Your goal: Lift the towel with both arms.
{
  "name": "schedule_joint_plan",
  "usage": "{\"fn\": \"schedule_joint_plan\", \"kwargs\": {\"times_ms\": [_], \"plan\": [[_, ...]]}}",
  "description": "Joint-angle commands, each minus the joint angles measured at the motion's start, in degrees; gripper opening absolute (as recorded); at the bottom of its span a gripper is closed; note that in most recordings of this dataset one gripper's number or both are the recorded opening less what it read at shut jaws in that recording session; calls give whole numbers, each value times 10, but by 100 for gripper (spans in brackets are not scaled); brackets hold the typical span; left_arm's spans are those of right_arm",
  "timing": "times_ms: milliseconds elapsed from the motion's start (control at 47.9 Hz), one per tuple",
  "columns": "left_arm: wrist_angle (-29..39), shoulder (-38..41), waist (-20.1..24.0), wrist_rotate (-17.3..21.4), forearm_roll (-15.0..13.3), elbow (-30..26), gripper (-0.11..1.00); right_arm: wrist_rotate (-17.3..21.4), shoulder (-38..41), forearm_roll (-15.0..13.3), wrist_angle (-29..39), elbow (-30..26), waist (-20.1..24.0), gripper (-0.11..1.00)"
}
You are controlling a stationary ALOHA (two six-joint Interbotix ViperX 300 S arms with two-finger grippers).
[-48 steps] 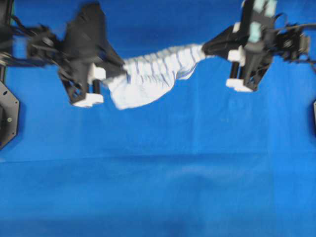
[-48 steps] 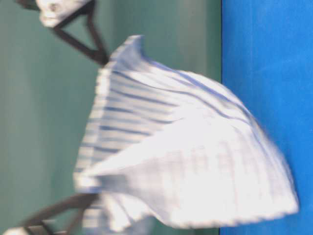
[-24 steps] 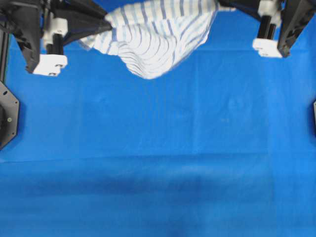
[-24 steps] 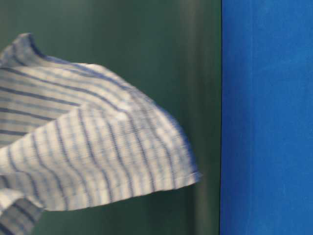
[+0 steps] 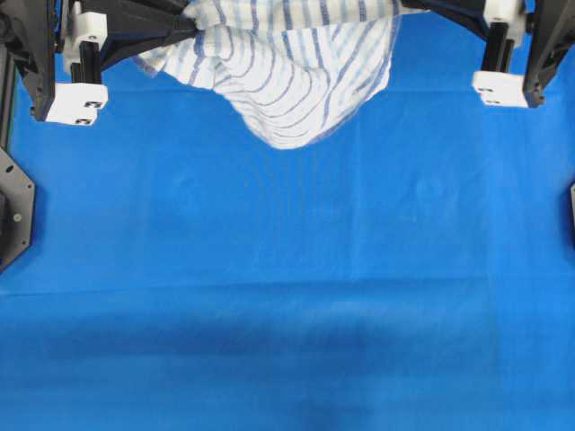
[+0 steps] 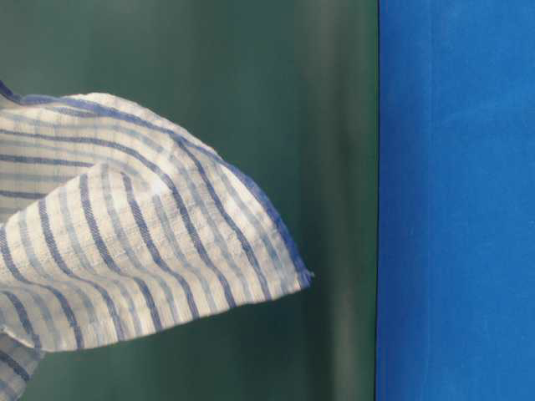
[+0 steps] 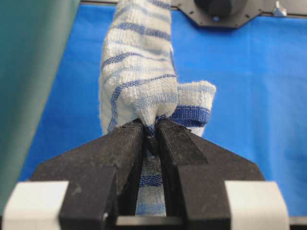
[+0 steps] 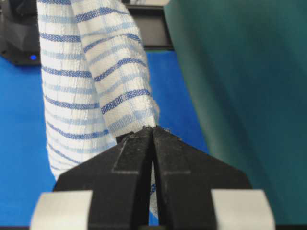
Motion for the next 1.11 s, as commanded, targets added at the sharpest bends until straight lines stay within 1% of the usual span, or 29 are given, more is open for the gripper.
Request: {"fn": "schedule_joint_plan", "kwargs": {"times_ms": [0,146,209,251,272,293,376,397,439,481,522,564,627,794,899,961,1087], "plan": [[-5,0,2,9,2,-12,7,-3,-4,-2,-2,-14,1,-1],[-11,3,1,30,2,-8,7,-3,-4,-2,-3,-14,1,0],[-22,3,-1,30,1,-2,8,0,-4,-2,-2,-13,1,0],[-32,3,-2,29,1,4,11,4,-4,-2,-2,-12,1,1],[-38,2,-2,28,1,6,15,6,-4,-2,-2,-11,1,3],[-43,2,-3,26,1,10,21,8,-4,-2,-2,-11,1,8],[-76,-4,-5,27,1,28,46,11,-4,-2,-2,-10,1,33],[-83,-5,-5,28,1,33,53,11,-4,-2,-2,-9,1,41],[-95,-9,-6,33,1,41,66,11,-5,-2,-3,-7,1,53],[-105,-14,-7,34,1,49,77,12,-6,-2,-3,-4,1,63],[-113,-19,-7,34,1,57,86,13,-8,-1,-3,-4,1,68],[-117,-25,-7,33,1,62,91,13,-9,0,-4,-3,1,67],[-121,-32,-7,33,1,68,91,13,-10,1,-4,-3,1,64],[-136,-48,-7,35,1,91,90,13,-11,0,-17,12,1,65],[-170,-48,-7,37,2,127,90,13,-11,-1,-58,50,1,65],[-205,-47,-7,39,2,156,90,13,-11,0,-82,74,0,65],[-255,-48,-6,55,2,203,90,14,-11,0,-122,124,-3,65]]}}
